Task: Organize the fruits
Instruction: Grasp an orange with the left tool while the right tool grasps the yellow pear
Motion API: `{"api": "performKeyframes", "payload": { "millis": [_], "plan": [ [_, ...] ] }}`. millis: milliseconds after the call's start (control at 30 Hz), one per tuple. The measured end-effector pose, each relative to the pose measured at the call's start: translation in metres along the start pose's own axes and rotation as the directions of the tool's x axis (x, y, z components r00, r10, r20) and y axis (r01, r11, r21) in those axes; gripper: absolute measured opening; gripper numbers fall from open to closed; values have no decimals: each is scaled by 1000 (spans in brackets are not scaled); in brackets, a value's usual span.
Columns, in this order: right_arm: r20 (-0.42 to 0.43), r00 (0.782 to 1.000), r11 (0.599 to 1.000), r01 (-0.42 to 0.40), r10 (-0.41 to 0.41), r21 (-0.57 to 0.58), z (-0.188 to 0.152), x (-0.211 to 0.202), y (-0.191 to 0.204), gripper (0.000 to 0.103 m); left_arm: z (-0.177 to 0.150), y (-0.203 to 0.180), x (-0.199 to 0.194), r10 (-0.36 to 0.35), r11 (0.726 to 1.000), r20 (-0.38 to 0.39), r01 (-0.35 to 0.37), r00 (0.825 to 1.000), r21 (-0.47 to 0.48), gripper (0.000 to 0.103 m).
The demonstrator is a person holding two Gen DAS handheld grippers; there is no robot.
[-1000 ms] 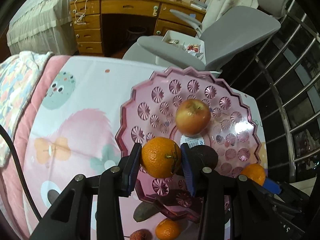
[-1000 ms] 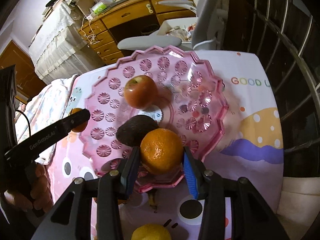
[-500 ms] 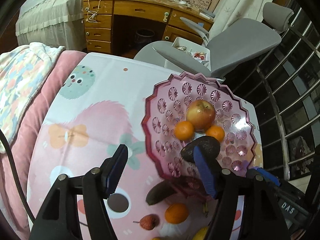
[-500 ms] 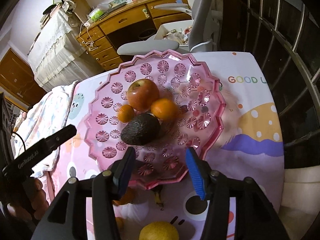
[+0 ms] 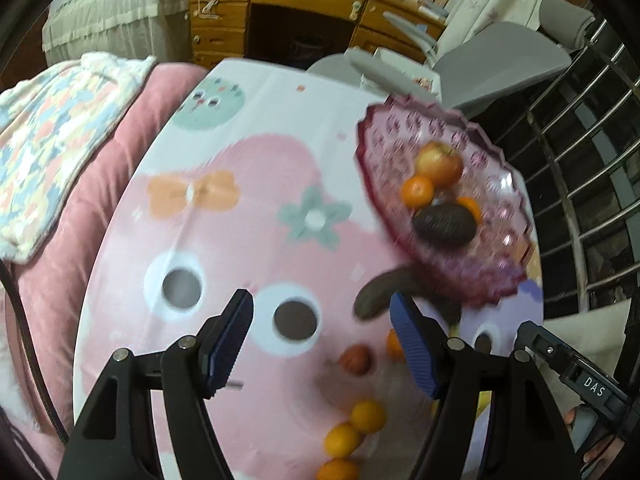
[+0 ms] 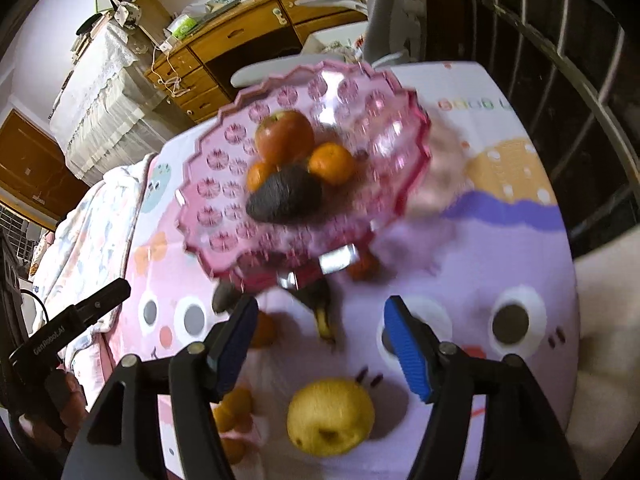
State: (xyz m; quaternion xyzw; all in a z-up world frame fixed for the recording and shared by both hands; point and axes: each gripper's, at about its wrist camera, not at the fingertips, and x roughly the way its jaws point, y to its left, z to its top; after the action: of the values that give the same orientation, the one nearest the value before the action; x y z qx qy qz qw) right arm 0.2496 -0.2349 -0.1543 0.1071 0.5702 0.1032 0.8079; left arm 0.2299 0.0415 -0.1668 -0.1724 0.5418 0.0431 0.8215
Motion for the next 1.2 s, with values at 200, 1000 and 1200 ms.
{"api": "performKeyframes", "payload": {
  "millis": [200, 1000, 1200],
  "plan": [
    [-56, 998, 1000, -18, 20, 24, -32, 2, -8, 72, -35, 17, 7, 21, 1000, -93, -22, 995, -13, 70],
    [-163, 983, 974, -51, 88, 220, -89, 30, -12, 84, -144, -4, 54, -122, 990, -425, 78, 897, -121, 70],
    [-162, 985, 964, -11, 56, 266, -91, 36, -16, 84, -146, -5, 63, -128, 987, -437, 73, 890, -142, 68]
  ]
}}
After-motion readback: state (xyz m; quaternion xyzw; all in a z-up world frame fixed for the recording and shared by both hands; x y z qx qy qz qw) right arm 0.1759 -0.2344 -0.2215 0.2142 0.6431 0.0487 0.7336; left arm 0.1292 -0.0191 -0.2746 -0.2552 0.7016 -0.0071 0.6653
